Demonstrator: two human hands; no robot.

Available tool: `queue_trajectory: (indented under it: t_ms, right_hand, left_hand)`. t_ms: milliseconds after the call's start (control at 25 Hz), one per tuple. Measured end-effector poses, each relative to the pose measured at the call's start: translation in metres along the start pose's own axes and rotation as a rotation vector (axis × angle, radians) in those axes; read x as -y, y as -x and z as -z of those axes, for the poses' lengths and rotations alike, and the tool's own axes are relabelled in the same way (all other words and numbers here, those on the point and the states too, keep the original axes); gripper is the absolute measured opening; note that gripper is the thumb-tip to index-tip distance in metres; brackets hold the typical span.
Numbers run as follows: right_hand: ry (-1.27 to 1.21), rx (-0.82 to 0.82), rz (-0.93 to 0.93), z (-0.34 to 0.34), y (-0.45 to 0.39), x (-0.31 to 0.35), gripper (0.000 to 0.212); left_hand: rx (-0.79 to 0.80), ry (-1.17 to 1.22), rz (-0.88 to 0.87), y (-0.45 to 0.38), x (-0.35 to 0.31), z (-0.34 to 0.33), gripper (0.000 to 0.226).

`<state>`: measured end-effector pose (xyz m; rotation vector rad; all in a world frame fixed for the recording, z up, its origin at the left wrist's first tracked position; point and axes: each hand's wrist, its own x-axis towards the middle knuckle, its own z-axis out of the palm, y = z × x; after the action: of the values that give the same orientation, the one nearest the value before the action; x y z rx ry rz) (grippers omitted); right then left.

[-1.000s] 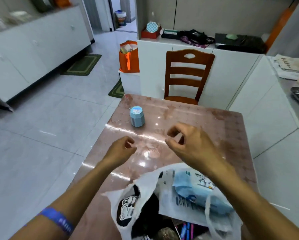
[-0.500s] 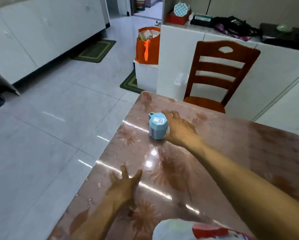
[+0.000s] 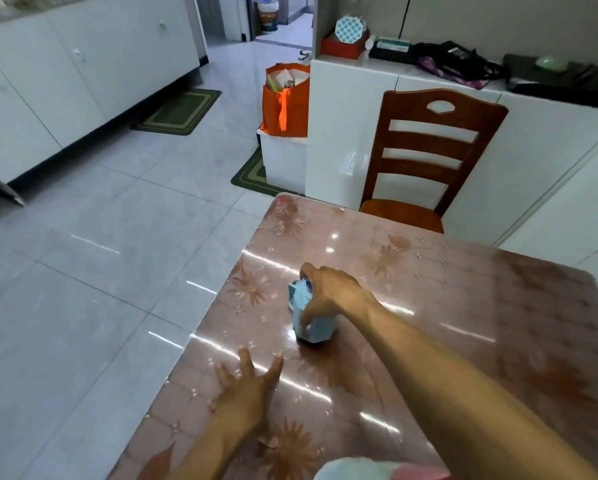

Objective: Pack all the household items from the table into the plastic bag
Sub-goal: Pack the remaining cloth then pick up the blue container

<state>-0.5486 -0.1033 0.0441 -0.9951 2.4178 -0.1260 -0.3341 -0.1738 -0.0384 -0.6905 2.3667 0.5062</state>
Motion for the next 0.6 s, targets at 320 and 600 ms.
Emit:
queue_trajectory:
  t_ms: [320,600]
  right_hand:
    - [-0.704,-0.435,-0.033,0.067,0.221,-0.009,0.067]
    - [-1.531,-0.53,-0.21,-0.004,0.47,-0.017,0.061]
  left_hand:
    - [-0.031,0.087,-0.075,0.042,0.006,0.005,0.108]
    - [-0.619,0.931,-0.403,0.336,-0.046,0.007,0.023]
